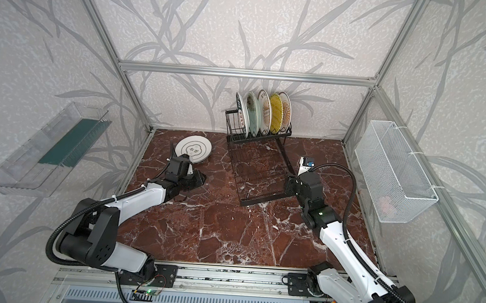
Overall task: Load plates into a dish rack
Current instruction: Pick up the plate from the top-left of the table.
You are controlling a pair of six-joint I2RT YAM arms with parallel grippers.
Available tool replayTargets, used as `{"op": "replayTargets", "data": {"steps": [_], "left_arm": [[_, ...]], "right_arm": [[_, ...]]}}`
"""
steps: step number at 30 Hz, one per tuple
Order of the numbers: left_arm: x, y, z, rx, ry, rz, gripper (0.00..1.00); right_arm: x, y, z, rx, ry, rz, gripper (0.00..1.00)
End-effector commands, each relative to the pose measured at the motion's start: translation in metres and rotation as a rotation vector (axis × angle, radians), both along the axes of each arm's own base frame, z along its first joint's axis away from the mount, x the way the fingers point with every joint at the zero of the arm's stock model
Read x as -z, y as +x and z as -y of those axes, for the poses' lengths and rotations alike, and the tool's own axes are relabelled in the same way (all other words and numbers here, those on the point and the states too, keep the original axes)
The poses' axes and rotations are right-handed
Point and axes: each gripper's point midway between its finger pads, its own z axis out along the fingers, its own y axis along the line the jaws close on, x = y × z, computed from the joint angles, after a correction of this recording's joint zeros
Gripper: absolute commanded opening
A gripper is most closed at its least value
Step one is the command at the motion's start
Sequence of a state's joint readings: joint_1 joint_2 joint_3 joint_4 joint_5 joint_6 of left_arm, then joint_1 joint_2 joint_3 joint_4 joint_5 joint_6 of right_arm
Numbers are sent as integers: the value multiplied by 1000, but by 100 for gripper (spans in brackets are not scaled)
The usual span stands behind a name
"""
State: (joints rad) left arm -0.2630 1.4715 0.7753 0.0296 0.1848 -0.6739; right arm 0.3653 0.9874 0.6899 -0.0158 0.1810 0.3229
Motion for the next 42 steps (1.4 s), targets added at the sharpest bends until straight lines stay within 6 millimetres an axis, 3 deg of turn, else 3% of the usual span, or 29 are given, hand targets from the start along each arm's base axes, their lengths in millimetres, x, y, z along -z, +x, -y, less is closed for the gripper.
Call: {"op": "replayTargets", "data": {"steps": [1,12,24,42], "left_arm": [[-4,14,-17,-63,-6,30,26],[15,35,-65,-206,-53,19,27],[30,62,-107,-339,-129,6,36],[49,111,-121,-434,-361,84,43]], "right_arm": [[5,-5,2,-5,22,-14,61],[10,0,2,-15,65,-23,59],[11,-3,15,12,70,-22,59],[8,-6,21,24,76,-17,59]]}}
